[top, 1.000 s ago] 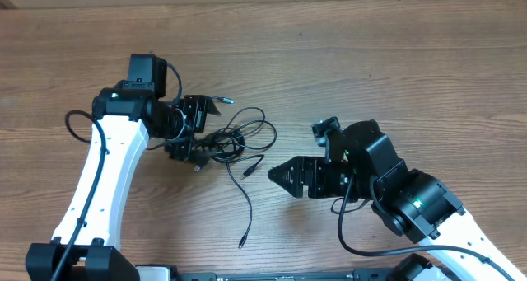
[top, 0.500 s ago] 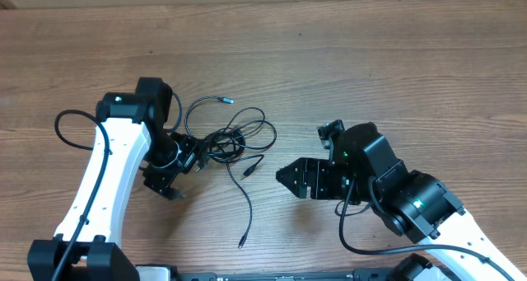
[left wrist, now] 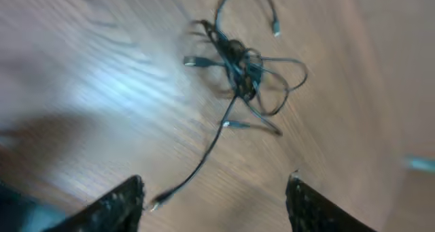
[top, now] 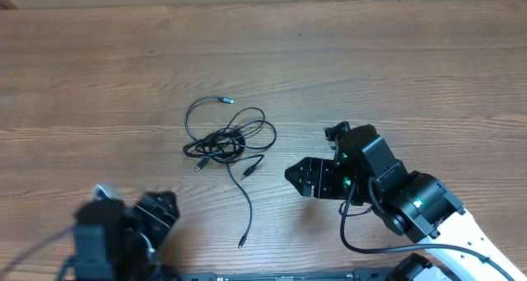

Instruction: Untangle cables

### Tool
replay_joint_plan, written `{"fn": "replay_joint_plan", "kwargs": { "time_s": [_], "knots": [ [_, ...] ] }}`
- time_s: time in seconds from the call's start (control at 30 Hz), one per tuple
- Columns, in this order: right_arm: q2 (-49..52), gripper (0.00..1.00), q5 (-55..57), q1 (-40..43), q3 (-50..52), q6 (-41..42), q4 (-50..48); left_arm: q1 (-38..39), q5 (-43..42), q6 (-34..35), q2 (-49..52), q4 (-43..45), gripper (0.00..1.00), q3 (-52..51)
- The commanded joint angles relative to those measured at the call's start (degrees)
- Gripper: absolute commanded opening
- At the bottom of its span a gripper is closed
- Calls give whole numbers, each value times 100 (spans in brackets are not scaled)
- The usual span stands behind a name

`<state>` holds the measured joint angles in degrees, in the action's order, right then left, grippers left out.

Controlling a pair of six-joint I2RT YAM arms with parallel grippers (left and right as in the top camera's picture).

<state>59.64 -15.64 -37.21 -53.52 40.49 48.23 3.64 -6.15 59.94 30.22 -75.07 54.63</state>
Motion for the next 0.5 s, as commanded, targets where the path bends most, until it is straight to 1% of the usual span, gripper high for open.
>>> {"fn": "replay_joint_plan", "kwargs": {
  "time_s": [0.0,0.03,0.07,0.1,0.13,0.17,0.2,0.23,0.3,0.4,0.43,0.47],
  "knots": [
    [-46,76,166,-24,-129,4,-28,-13,-861,654,-483,1060,69,-1843],
    [-46,76,164,-24,-129,4,-24,-13,-1121,654,-479,1576,68,-2236],
    [-46,76,164,-24,-129,4,-2,-13,-1443,654,-413,2286,68,-2677],
    [-46,76,162,-24,-129,4,15,-13,-1587,658,-350,2712,65,-2924],
    [-46,75,162,-24,-129,4,44,-13,-1707,688,-175,3458,59,-3305],
    [-46,75,162,-24,-129,4,50,-13,-1690,785,-35,3792,55,-3475],
    [-46,75,164,-24,-129,7,48,-13,-1674,879,111,4094,52,-3613],
    [-46,75,166,-24,-129,4,28,-11,-1655,966,297,4411,52,-3740],
    [-46,75,166,-24,-129,4,0,-11,-1652,1099,640,4763,47,-3862],
    [-46,75,216,-24,-129,2,-9,-11,-1655,1211,1626,5163,31,-3901],
    [-46,75,214,-24,-129,2,-9,-11,-1681,1211,1794,5276,31,-3901],
    [-46,75,219,-24,-129,2,-9,-9,-1757,1209,2142,5604,33,-3901]
  ]
}}
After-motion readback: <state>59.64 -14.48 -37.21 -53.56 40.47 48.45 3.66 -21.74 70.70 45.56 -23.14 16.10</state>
